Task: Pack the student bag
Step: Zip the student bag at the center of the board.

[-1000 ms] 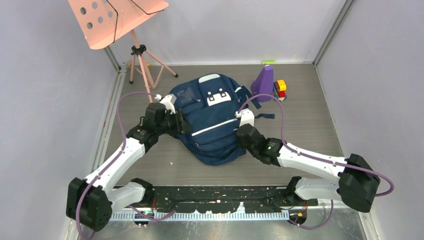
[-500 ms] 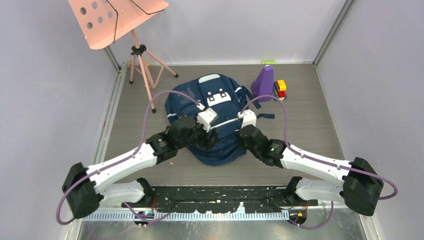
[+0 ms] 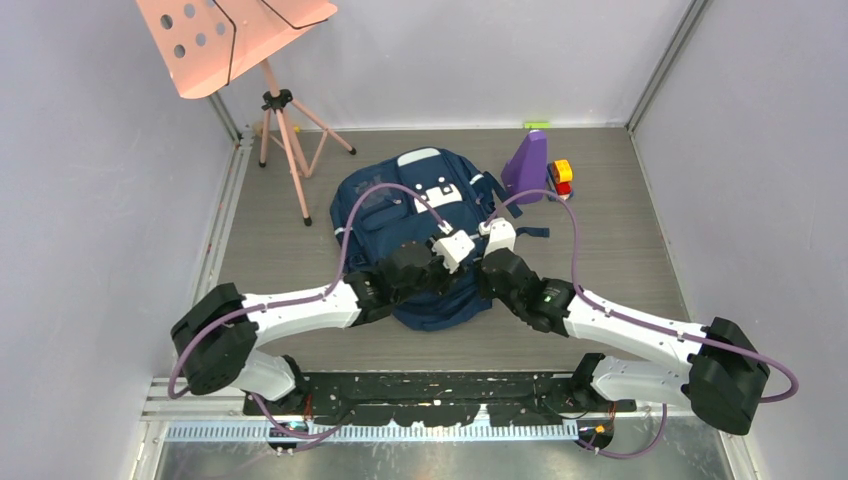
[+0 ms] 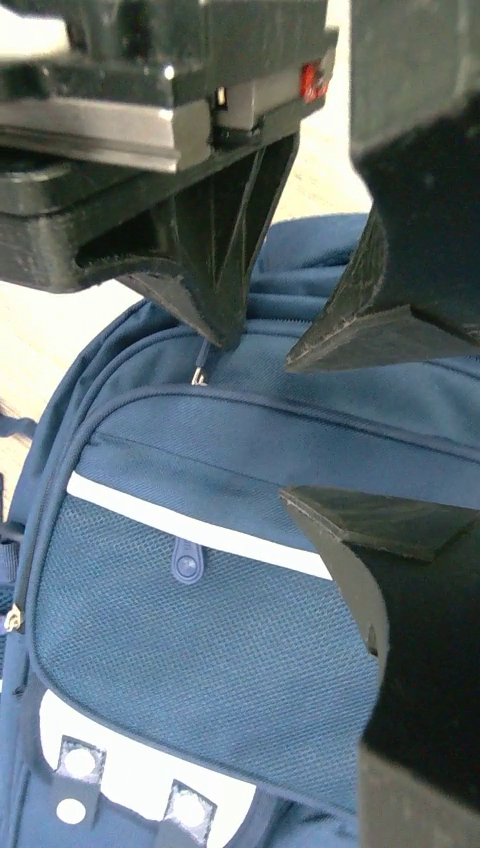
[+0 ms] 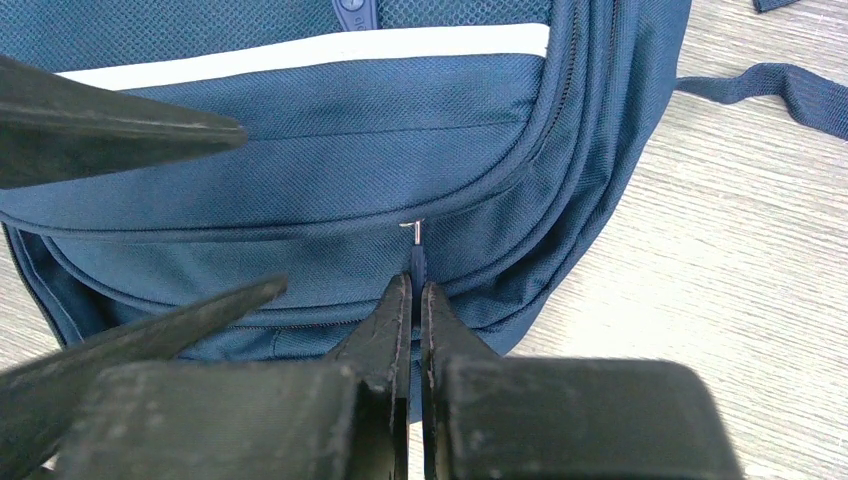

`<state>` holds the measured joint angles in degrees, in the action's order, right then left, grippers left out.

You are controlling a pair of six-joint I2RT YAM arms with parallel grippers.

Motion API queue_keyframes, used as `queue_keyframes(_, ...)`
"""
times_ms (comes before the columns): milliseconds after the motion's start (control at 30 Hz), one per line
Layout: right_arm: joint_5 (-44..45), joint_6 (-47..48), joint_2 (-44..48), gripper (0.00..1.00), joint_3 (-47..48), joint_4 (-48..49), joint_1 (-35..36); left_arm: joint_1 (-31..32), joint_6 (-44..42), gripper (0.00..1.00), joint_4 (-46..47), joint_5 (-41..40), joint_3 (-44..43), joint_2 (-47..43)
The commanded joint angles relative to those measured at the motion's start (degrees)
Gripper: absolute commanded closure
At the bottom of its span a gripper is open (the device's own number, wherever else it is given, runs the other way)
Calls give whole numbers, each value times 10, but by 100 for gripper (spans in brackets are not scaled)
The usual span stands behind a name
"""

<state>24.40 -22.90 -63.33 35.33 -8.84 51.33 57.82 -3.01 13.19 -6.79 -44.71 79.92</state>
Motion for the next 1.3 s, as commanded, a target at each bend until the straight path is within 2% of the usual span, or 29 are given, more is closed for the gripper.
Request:
queue_keyframes(0,4,-9,16,99,4,32,-4,11,-25,60,89,-66,-2,29)
queue_keyframes(67,6,-10,19,99,2,33,-6,20,-37,65,126,-96,19,36)
queue_keyframes(167,10,-11,26,99,2,32,-9,22,-30,70,146,-97,32,48)
queue_keyframes(367,33,-14,30,99,9,12,-23,23,-16,100,136,-121,42,50)
queue_keyframes(700,86,27,26,99,40,-49,-52,23,-3,100,61,-178,93,-25)
queue_keyframes(900,94,59,18,99,49,-59,-66,26,62,100,-20,-194,137,-123)
queue_keyframes(1133,-11,105,-4,99,79,-44,-87,26,117,100,-175,-189,163,-238)
queue_keyframes(1267,-85,120,-38,99,106,-55,-117,25,142,100,-192,-183,191,-296)
